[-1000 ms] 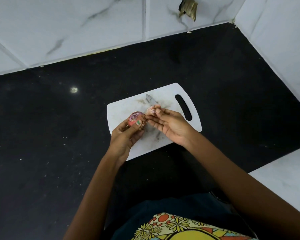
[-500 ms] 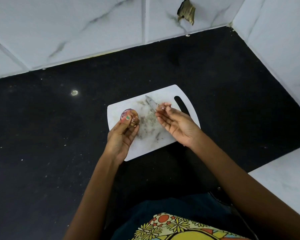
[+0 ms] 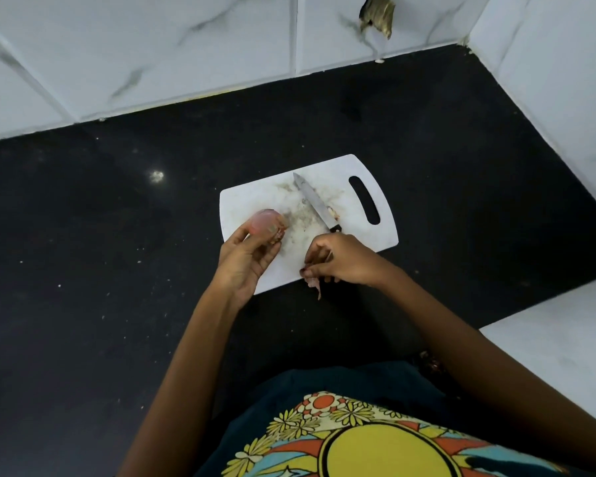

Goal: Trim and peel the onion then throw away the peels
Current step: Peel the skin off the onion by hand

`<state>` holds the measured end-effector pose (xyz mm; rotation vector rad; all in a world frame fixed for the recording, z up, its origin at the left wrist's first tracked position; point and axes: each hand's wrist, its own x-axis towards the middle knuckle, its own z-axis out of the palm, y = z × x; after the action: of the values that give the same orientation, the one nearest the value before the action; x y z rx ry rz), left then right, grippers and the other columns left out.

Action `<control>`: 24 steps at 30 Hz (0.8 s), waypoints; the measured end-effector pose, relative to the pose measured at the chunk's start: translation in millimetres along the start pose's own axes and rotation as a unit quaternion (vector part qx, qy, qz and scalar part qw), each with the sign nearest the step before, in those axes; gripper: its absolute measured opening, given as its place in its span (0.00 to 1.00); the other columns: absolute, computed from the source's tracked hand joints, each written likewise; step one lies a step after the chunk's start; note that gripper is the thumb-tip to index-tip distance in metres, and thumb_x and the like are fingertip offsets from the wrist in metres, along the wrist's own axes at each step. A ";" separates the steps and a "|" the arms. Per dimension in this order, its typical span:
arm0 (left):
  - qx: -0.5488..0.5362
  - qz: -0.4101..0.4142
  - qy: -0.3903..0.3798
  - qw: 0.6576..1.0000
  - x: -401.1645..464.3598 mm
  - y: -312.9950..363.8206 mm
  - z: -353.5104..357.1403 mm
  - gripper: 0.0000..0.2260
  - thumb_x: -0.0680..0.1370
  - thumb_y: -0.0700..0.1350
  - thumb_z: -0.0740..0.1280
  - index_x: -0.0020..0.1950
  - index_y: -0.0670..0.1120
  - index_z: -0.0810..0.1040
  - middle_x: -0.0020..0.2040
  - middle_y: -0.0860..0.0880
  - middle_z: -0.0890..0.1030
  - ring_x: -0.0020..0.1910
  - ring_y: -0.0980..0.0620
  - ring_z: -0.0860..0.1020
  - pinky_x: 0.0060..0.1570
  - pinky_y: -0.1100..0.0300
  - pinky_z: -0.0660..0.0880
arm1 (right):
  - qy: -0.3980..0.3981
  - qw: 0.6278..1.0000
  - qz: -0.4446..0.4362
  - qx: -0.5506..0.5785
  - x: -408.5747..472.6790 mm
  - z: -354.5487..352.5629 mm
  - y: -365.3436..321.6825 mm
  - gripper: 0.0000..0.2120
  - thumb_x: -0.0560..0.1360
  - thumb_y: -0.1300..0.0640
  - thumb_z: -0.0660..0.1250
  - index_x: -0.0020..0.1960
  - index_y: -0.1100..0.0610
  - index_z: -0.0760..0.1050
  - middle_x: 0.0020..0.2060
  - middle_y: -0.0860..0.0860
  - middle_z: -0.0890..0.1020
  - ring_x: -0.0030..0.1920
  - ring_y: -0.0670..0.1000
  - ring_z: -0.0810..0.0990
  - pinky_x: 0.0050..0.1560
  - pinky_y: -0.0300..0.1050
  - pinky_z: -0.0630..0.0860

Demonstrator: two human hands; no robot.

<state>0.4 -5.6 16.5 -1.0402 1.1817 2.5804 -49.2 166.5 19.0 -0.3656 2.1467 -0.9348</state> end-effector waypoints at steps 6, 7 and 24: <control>-0.005 -0.008 0.006 1.000 -12.0 -10.1 -3.6 0.20 0.74 0.34 0.68 0.65 0.38 0.74 0.55 0.43 0.81 0.49 0.51 0.81 0.40 0.64 0.80 | 0.050 0.998 -0.022 -0.030 -10.9 4.0 6.3 0.14 0.69 0.54 0.75 0.52 0.57 0.78 0.44 0.49 0.79 0.40 0.42 0.77 0.40 0.32 0.72; -0.002 -0.010 0.005 1.000 -14.1 -12.2 -3.8 0.20 0.73 0.34 0.68 0.65 0.38 0.74 0.54 0.43 0.81 0.49 0.51 0.81 0.40 0.64 0.80 | 0.072 0.996 -0.034 -0.030 -12.6 4.8 7.6 0.12 0.71 0.55 0.73 0.52 0.57 0.78 0.44 0.48 0.79 0.41 0.41 0.76 0.41 0.31 0.72; 0.164 0.001 -0.110 0.980 -33.3 -32.0 5.7 0.23 0.69 0.32 0.72 0.63 0.44 0.76 0.56 0.43 0.79 0.51 0.48 0.82 0.50 0.57 0.80 | 0.185 0.956 -0.048 0.221 -40.8 4.1 3.8 0.13 0.73 0.55 0.71 0.56 0.59 0.78 0.46 0.52 0.81 0.49 0.55 0.83 0.44 0.46 0.83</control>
<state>34.3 26.0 20.2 -0.6674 1.4768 2.3171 -18.5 188.1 36.0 -0.0712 2.1707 -1.6039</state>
